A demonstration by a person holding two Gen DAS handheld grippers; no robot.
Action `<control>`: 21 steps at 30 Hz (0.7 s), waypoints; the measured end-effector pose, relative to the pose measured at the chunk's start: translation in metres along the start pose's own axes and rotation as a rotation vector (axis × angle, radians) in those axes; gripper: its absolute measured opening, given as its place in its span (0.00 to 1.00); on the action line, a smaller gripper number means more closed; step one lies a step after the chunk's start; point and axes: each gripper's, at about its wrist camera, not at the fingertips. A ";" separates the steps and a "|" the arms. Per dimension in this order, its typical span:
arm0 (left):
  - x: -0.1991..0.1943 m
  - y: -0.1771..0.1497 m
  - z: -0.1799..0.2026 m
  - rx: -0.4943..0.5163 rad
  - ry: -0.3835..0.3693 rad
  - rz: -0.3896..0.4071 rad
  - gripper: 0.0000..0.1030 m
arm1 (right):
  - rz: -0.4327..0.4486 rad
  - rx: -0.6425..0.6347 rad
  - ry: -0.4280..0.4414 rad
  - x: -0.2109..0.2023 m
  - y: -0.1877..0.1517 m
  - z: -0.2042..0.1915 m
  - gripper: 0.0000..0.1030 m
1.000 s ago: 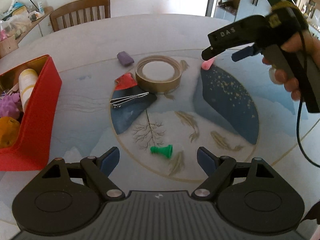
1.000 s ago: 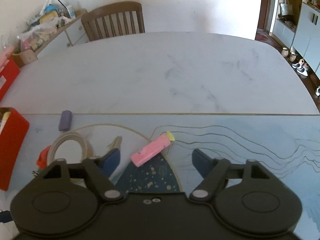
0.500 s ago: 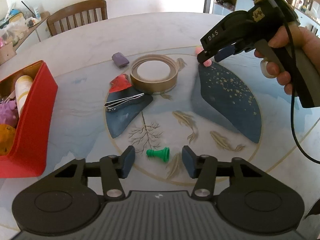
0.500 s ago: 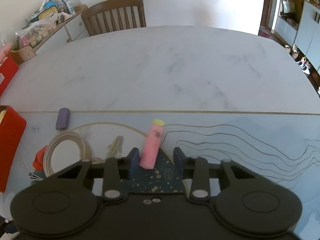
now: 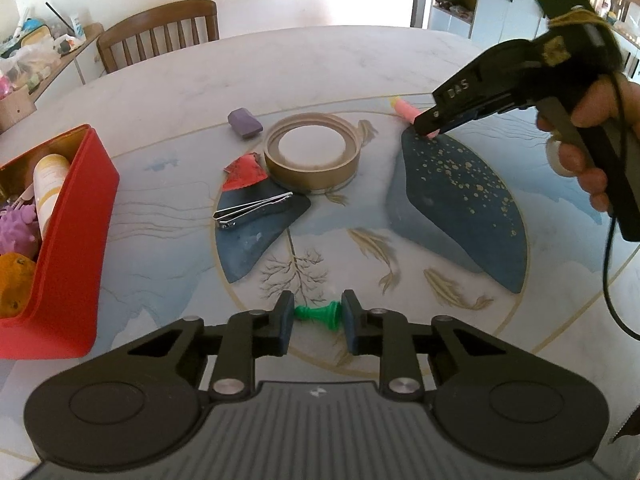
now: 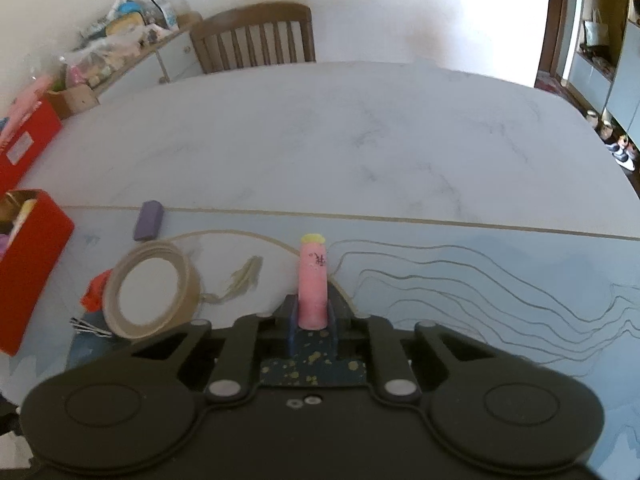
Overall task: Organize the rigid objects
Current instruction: 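Carry the green piece and pink stick over the red tin with both tools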
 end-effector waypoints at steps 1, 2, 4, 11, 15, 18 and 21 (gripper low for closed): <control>0.000 0.001 -0.001 -0.003 0.001 -0.001 0.24 | 0.004 0.002 0.004 -0.003 -0.001 -0.001 0.15; 0.000 0.001 -0.001 -0.005 0.003 0.000 0.24 | 0.009 0.006 0.010 -0.006 -0.002 -0.002 0.14; -0.001 0.002 -0.003 -0.014 0.006 0.002 0.24 | 0.019 0.016 0.027 -0.014 -0.004 -0.004 0.14; -0.009 0.005 -0.013 -0.044 -0.004 0.018 0.24 | 0.039 0.020 0.084 -0.042 -0.011 -0.020 0.14; -0.016 0.007 -0.018 -0.055 -0.013 0.026 0.24 | 0.047 0.044 0.125 -0.058 -0.014 -0.030 0.14; -0.022 0.009 -0.022 -0.063 -0.016 0.038 0.24 | 0.057 0.055 0.147 -0.070 -0.015 -0.038 0.14; -0.030 0.014 -0.030 -0.086 -0.026 0.046 0.24 | 0.059 0.060 0.164 -0.079 -0.013 -0.048 0.14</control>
Point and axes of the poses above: each gripper's, at about its wrist camera, not at the fingertips, and x roughly the way its jaws point, z to its right, y to its top, and after that the axes turned 13 degrees about -x, right-handed
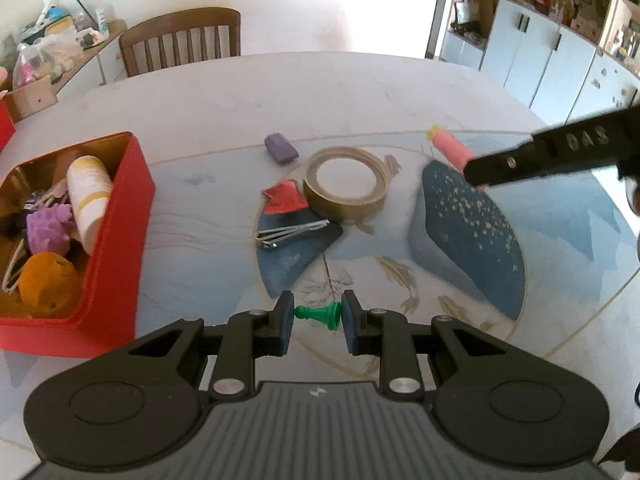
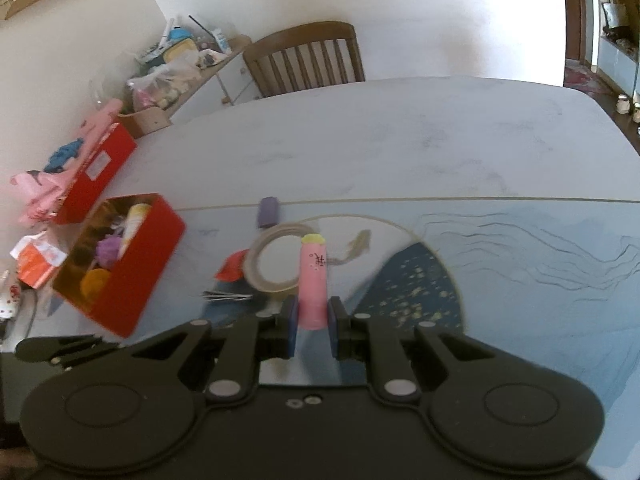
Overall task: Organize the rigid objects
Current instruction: 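Carry the green piece and pink stick over the red tin with both tools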
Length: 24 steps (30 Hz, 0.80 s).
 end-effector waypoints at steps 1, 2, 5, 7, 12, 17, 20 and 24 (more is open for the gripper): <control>-0.003 0.002 -0.002 -0.007 -0.002 0.004 0.24 | -0.001 -0.001 0.004 -0.002 0.001 -0.005 0.14; -0.006 0.004 -0.004 -0.013 -0.002 0.007 0.24 | -0.002 -0.001 0.010 -0.005 0.002 -0.009 0.14; -0.015 0.008 -0.010 -0.012 -0.003 0.027 0.24 | -0.008 0.011 0.020 -0.010 0.004 -0.022 0.14; -0.022 0.012 -0.017 -0.022 -0.012 0.035 0.24 | -0.006 0.023 0.025 -0.013 0.004 -0.029 0.14; -0.037 0.022 -0.037 -0.034 -0.022 0.057 0.24 | 0.008 0.031 0.031 -0.016 0.008 -0.054 0.14; -0.051 0.031 -0.062 -0.045 -0.033 0.079 0.24 | 0.020 0.030 0.041 -0.015 0.013 -0.084 0.14; -0.058 0.037 -0.079 -0.048 -0.034 0.094 0.24 | 0.029 0.028 0.042 -0.013 0.017 -0.101 0.14; -0.067 0.044 -0.103 -0.057 -0.035 0.112 0.24 | 0.038 0.023 0.043 -0.008 0.023 -0.124 0.14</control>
Point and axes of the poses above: each gripper's, at about its wrist camera, not at the fingertips, and x roughly the way its jaws point, z to its right, y to its top, and after that the axes turned 13 degrees about -x, right-handed
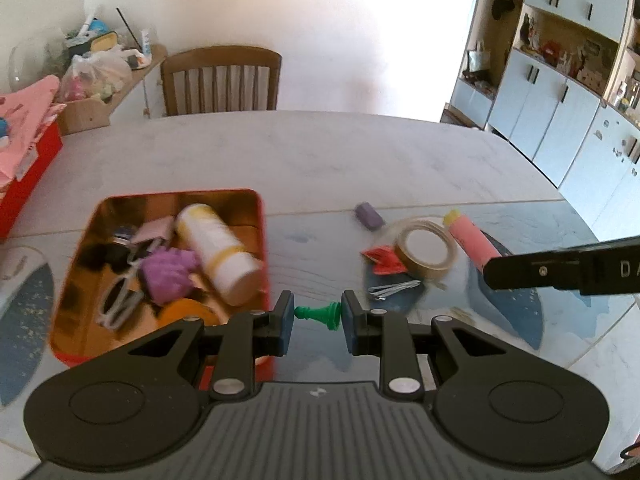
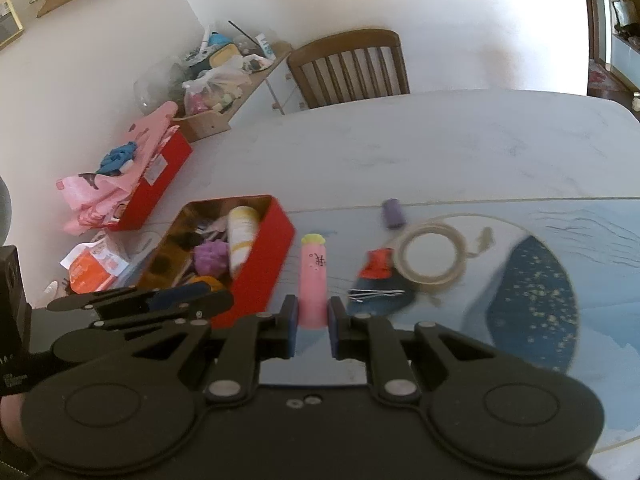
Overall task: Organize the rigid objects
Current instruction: 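Carry the green piece and pink stick over the red tin with both tools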
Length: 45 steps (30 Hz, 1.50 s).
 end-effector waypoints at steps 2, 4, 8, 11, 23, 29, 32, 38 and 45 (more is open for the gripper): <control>-0.004 0.004 -0.012 -0.003 0.001 0.007 0.24 | 0.001 -0.007 0.002 0.005 0.003 -0.012 0.14; -0.007 0.007 -0.022 -0.006 0.005 0.014 0.24 | 0.001 -0.013 0.003 0.009 0.005 -0.023 0.14; -0.012 0.014 -0.045 -0.005 0.010 0.027 0.24 | -0.002 -0.029 0.003 0.020 0.011 -0.046 0.14; -0.011 0.021 -0.062 -0.006 0.018 0.035 0.24 | -0.007 -0.045 0.000 0.031 0.016 -0.062 0.14; 0.008 0.056 -0.110 -0.007 0.055 0.066 0.24 | -0.062 -0.157 -0.042 0.085 0.039 -0.114 0.14; 0.029 0.075 -0.126 -0.013 0.060 0.059 0.24 | -0.083 -0.179 -0.068 0.110 0.048 -0.123 0.14; 0.039 0.081 -0.129 -0.013 0.056 0.053 0.24 | -0.096 -0.194 -0.075 0.121 0.053 -0.127 0.14; 0.062 0.087 -0.130 0.009 0.055 0.029 0.24 | -0.127 -0.233 -0.089 0.141 0.053 -0.131 0.14; 0.083 0.092 -0.128 0.037 0.058 0.007 0.24 | -0.173 -0.256 -0.091 0.156 0.052 -0.132 0.14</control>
Point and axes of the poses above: each gripper's, at about its wrist camera, not at the fingertips, and x roughly the way its jaws point, z to its right, y to its top, and after that the axes turned 13 degrees about -x, right-handed
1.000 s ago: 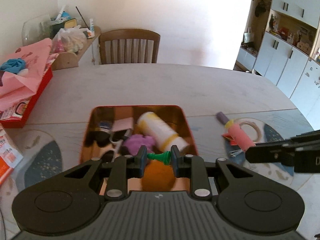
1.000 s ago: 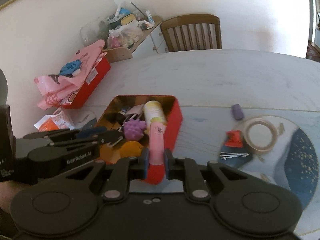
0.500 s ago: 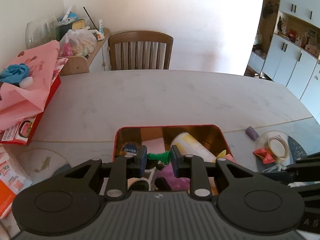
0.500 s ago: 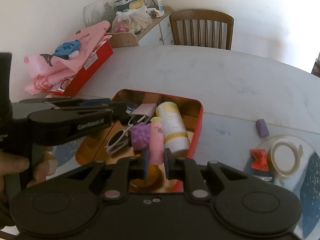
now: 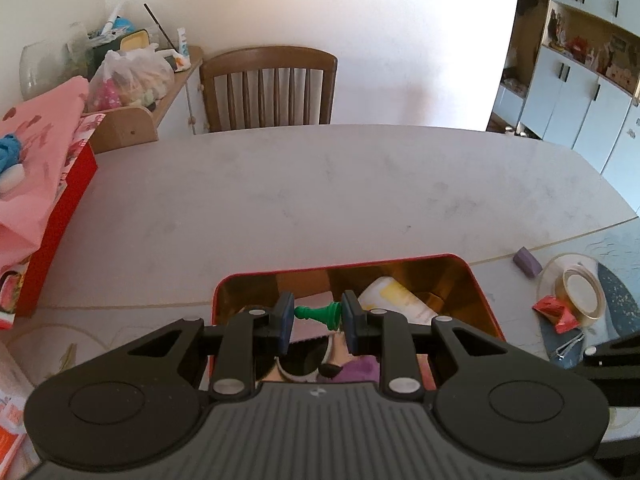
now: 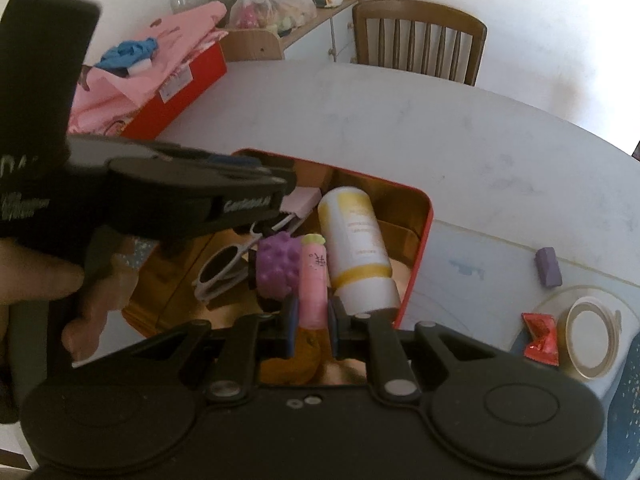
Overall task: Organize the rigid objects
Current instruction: 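Carry the green piece and pink stick over the red tin with both tools, then open both tools to drop green piece and pink stick into the tin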
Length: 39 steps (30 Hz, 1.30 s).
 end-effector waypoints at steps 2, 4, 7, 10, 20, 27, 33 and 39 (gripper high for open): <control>0.006 0.002 0.001 0.004 0.000 -0.012 0.24 | -0.013 -0.006 -0.002 0.004 0.000 -0.001 0.14; 0.012 0.003 0.001 0.004 0.004 -0.024 0.24 | -0.013 -0.001 0.001 0.004 0.000 0.000 0.14; 0.022 0.003 0.000 0.003 0.007 -0.054 0.24 | -0.015 0.002 0.004 0.005 0.000 0.001 0.14; 0.029 0.000 -0.001 0.009 0.009 -0.078 0.24 | -0.018 0.005 0.001 0.006 0.000 0.003 0.15; 0.036 -0.001 -0.002 0.001 -0.005 -0.111 0.24 | -0.020 0.084 0.028 0.006 -0.004 0.017 0.24; 0.030 -0.001 0.000 0.003 0.005 -0.109 0.24 | -0.010 0.115 0.038 -0.004 -0.009 0.024 0.27; 0.017 -0.005 0.003 0.012 -0.008 -0.099 0.25 | 0.011 0.124 0.028 -0.012 -0.011 0.025 0.32; -0.001 -0.005 0.001 -0.011 -0.026 -0.077 0.31 | 0.040 0.115 0.016 -0.025 -0.013 0.023 0.37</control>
Point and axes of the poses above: each gripper's, at about its wrist camera, not at the fingertips, and x roughly the way its jaws point, z to its right, y to its top, and after that the axes turned 13 degrees about -x, right-handed
